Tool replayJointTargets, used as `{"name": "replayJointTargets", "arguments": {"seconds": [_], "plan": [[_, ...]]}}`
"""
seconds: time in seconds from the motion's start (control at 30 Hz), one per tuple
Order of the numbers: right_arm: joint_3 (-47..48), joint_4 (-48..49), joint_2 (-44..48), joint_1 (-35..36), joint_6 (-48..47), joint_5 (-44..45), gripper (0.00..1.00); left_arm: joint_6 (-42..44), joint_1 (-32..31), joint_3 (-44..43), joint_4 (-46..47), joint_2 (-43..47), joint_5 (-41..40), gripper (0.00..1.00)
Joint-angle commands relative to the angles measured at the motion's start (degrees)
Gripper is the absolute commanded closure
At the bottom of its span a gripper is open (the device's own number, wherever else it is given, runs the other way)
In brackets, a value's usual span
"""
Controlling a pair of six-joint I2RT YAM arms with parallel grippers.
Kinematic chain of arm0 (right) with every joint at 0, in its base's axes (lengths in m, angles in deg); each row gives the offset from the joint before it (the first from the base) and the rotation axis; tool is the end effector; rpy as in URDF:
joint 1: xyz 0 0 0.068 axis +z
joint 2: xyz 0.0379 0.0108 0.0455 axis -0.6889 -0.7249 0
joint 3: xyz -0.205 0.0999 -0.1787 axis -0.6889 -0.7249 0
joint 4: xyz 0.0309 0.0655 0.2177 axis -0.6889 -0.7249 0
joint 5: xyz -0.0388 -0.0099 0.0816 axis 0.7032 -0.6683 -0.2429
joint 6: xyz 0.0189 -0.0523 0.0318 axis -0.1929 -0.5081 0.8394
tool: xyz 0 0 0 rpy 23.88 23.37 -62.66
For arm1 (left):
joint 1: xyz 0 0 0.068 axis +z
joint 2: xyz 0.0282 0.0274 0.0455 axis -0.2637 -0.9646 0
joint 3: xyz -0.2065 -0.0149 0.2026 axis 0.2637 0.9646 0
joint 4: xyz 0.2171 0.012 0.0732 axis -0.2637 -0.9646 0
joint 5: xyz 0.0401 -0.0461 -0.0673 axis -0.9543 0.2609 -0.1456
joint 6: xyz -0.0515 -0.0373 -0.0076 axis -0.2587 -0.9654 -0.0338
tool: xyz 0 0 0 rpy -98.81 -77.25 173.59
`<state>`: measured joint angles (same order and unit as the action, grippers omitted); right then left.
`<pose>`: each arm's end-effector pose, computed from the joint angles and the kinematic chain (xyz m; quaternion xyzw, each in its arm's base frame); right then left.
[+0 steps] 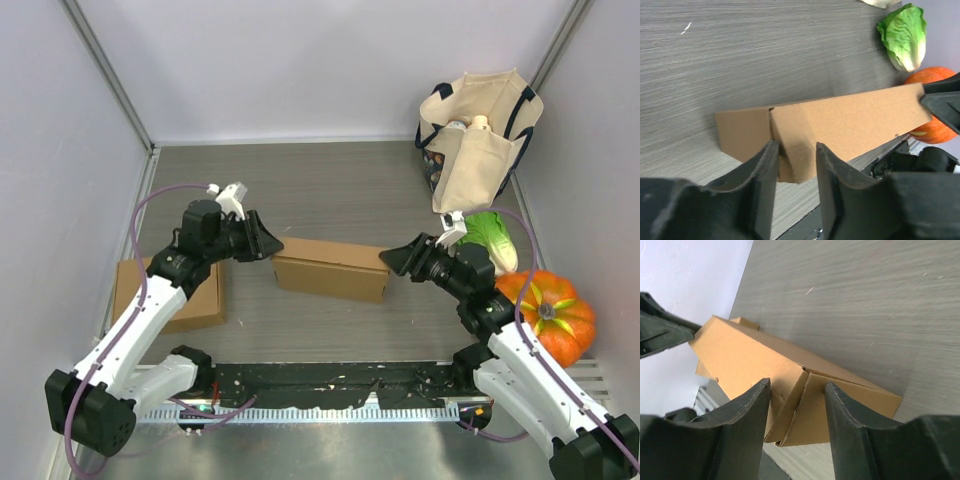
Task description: Fold the paper box
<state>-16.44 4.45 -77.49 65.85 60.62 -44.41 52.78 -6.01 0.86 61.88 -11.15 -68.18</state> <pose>0.1211 0.0629 0.2662 0.0456 0.7819 0.4026 0.4738 0.1682 -0.0837 0.3152 -0.0042 0.8646 -0.3528 0.3578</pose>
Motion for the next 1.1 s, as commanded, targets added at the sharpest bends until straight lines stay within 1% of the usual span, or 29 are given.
{"name": "replayJointTargets", "arguments": {"seconds": [0.0, 0.07, 0.13, 0.17, 0.23, 0.3, 0.33, 0.37, 0.4, 0.43, 0.5, 0.53, 0.63, 0.67, 0.7, 0.73, 0.77, 0.8, 0.83, 0.87, 0.97, 1.07], "plan": [[5.2, -7.8, -1.4, -1.3, -2.2, -11.8, 0.46, 2.8, 1.3, -0.3, -6.5, 0.3, 2.7, 0.56], [6.1, -8.3, -2.5, -2.4, -2.2, -15.8, 0.46, 2.6, 2.7, -1.4, -6.9, 0.2, 6.2, 0.52], [5.7, -8.2, -2.5, -4.4, -2.2, -17.4, 0.48, 1.5, 4.6, -1.1, -6.2, 0.3, 9.0, 0.49], [5.4, -8.1, -1.9, -4.9, -2.5, -18.0, 0.48, 1.0, 5.2, -0.6, -5.6, 0.4, 12.0, 0.49], [3.0, -6.2, -1.6, -7.3, -2.1, -20.6, 0.5, 0.3, 7.0, 1.6, -4.0, 0.8, 14.3, 0.5], [0.4, -3.3, -2.2, -9.1, -0.8, -25.3, 0.54, 0.2, 8.0, 3.4, -3.5, 0.8, 16.0, 0.53], [-2.4, -0.6, -2.3, -10.1, 0.5, -26.3, 0.55, 0.3, 8.8, 5.4, -3.2, 0.6, 16.4, 0.57], [-3.8, 1.9, -2.5, -10.5, 1.3, -26.8, 0.56, 0.5, 9.1, 6.4, -3.0, 0.5, 16.6, 0.57], [-4.9, 3.1, -2.7, -10.6, 1.5, -27.2, 0.57, 0.7, 9.2, 7.4, -2.3, 0.0, 15.8, 0.57], [-6.5, 3.9, -2.8, -10.8, 1.1, -26.7, 0.58, 1.3, 9.2, 8.9, -2.1, -0.4, 15.4, 0.61], [-7.2, 3.6, -3.4, -11.2, -0.1, -26.0, 0.62, 1.4, 9.3, 9.6, -1.9, -2.5, 14.5, 0.65], [-7.2, 2.9, -3.7, -11.4, -0.8, -25.4, 0.65, 1.4, 9.3, 8.7, -2.5, -3.3, 14.3, 0.7], [-5.1, 2.3, -4.6, -12.1, -0.8, -25.8, 0.74, 2.2, 9.6, 6.5, -4.7, -3.3, 14.2, 0.77], [-4.2, 1.8, -4.6, -12.2, -0.8, -25.8, 0.77, 1.9, 9.7, 6.2, -3.9, -2.6, 15.0, 0.77], [-2.9, 0.1, -4.8, -12.2, -0.9, -25.7, 0.77, 1.4, 10.3, 5.6, -3.4, -2.0, 16.1, 0.76], [-0.4, 0.0, -4.9, -12.2, -0.8, -26.5, 0.77, 1.3, 10.5, 5.1, -3.2, -1.2, 17.6, 0.7], [0.8, 0.0, -4.9, -12.2, 0.2, -27.3, 0.67, 1.1, 10.5, 4.4, -3.5, -1.2, 18.3, 0.65], [1.8, -1.8, -5.0, -12.2, 0.7, -27.9, 0.6, 0.9, 10.5, 3.1, -4.0, -1.4, 18.8, 0.6], [3.5, -2.3, -5.2, -12.2, 1.3, -28.3, 0.53, 0.7, 10.6, 2.9, -4.1, -1.7, 19.4, 0.57], [4.1, -2.6, -5.4, -12.2, 1.7, -29.9, 0.47, 0.4, 10.5, 2.9, -3.5, -2.1, 20.5, 0.57], [4.2, -2.6, -5.5, -12.2, 1.7, -32.6, 0.44, -0.2, 10.6, 4.3, -2.5, -2.5, 20.0, 0.58], [1.2, -2.6, -5.0, -12.3, 0.8, -32.1, 0.44, -0.2, 10.5, 6.7, -2.1, -2.7, 19.6, 0.64]]}}
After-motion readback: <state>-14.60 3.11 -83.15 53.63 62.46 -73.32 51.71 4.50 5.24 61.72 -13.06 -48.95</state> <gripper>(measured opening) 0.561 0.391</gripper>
